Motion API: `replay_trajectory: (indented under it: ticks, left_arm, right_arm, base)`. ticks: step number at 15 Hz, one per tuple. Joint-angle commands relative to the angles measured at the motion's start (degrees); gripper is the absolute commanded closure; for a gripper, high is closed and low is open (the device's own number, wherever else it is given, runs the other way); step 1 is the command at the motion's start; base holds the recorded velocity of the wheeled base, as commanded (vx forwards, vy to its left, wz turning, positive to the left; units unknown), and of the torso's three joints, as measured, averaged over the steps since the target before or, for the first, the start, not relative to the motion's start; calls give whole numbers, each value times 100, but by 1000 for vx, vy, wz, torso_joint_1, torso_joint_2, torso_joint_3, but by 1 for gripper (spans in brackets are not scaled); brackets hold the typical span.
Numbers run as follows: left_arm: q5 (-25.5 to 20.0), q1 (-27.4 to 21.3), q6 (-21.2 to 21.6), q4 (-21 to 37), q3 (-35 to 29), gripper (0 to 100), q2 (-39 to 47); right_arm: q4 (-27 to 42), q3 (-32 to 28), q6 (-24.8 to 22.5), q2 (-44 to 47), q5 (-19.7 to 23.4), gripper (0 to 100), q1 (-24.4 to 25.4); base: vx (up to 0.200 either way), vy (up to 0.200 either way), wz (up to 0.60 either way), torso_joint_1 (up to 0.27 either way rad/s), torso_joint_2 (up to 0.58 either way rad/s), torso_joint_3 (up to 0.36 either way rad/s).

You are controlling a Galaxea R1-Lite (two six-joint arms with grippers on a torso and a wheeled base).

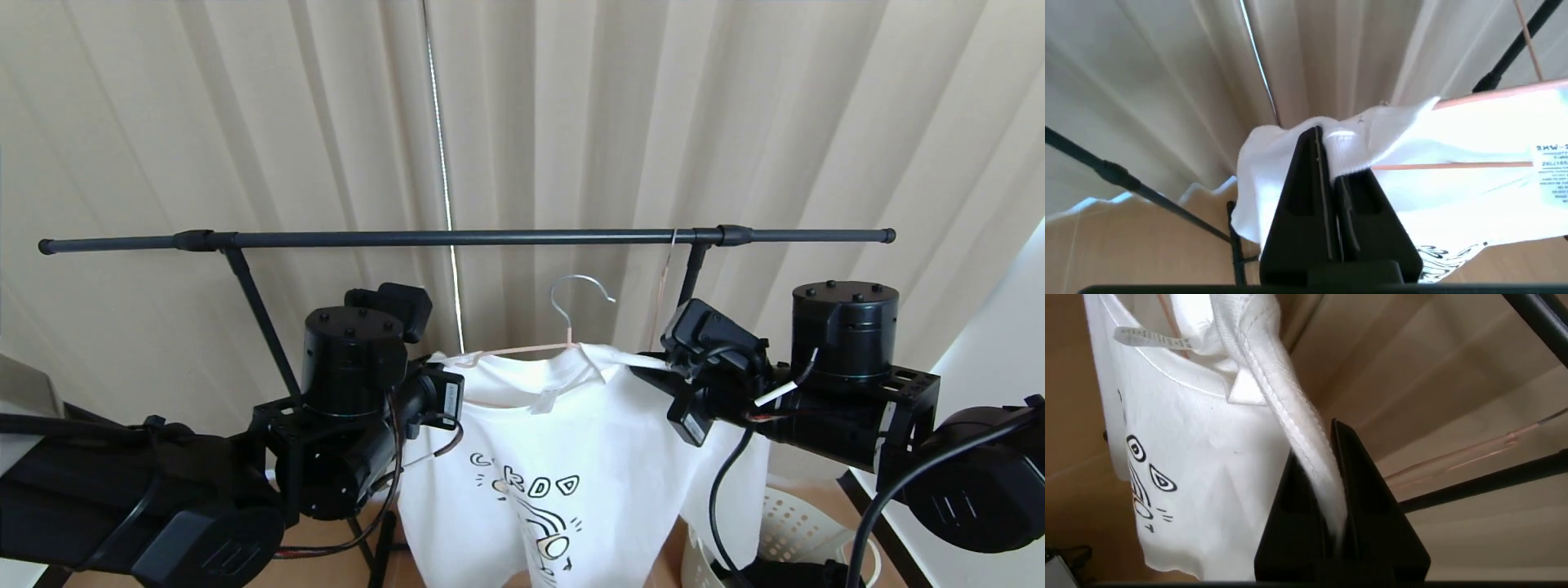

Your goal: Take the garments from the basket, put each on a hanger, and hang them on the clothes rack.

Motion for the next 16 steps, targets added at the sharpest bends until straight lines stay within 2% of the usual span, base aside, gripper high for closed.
replay_trajectory:
  ticks: [1, 7, 9, 11, 16]
  left_arm:
    - [-3, -116, 5, -5, -52, 100, -53]
    - [14, -432, 136, 30, -255, 100, -97]
    - [5, -441, 154, 30, -316, 100, -97]
    - [5, -520, 163, 39, -509, 100, -97]
    - [5, -775, 374, 48, -852, 100, -97]
  right_arm:
    - [-4, -79, 134, 34, -109, 100, 67]
    - [-13, -184, 230, 306, -697, 100, 251]
    - [-57, -184, 230, 368, -733, 100, 269]
    - [-549, -114, 239, 632, -733, 100, 418]
    - [-602, -44, 388, 763, -689, 100, 621]
  base:
    - [0, 0, 0, 0, 0, 0]
    - [0, 0, 0, 0, 0, 0]
    - [0, 0, 0, 0, 0, 0]
    - [0, 0, 0, 0, 0, 0]
    - [0, 0, 0, 0, 0, 0]
